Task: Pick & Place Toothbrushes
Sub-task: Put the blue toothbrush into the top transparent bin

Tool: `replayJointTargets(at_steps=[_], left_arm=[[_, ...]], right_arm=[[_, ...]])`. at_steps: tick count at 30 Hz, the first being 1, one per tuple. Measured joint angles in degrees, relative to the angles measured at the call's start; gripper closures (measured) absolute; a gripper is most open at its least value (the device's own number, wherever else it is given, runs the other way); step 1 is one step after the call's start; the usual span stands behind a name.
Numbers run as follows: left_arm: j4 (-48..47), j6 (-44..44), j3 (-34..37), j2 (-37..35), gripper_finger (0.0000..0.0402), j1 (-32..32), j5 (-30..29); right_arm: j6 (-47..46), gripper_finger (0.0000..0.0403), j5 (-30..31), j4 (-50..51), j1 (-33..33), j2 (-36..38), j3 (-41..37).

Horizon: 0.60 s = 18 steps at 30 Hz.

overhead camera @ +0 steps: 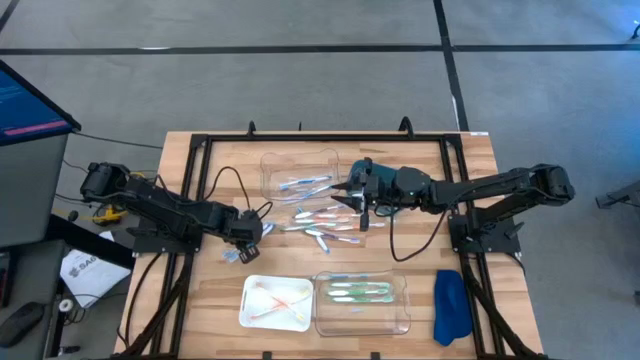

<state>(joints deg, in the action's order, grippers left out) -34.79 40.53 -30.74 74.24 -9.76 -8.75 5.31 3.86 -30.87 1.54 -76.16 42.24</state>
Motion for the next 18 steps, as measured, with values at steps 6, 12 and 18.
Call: replayJointTargets(at_steps=[6,12,18], left_arm=[[-0.2,-1.3,0.0,0.0,0.0401,0.0,-0.4],[-2.0,-1.7,-0.5,0.1,0.0401,0.0,-0.2],[-9.5,-2.6,-3.8,0.2,0.0401,0.0,-0.3]], right_arm=[[0.7,0.0290,0.5,0.6,0.1,0.0,0.0],[1.2,0.0290,0.5,0.6,0.1,0.0,0.0],[1.3,0.0290,0.6,1.9,0.1,0.0,0.0]])
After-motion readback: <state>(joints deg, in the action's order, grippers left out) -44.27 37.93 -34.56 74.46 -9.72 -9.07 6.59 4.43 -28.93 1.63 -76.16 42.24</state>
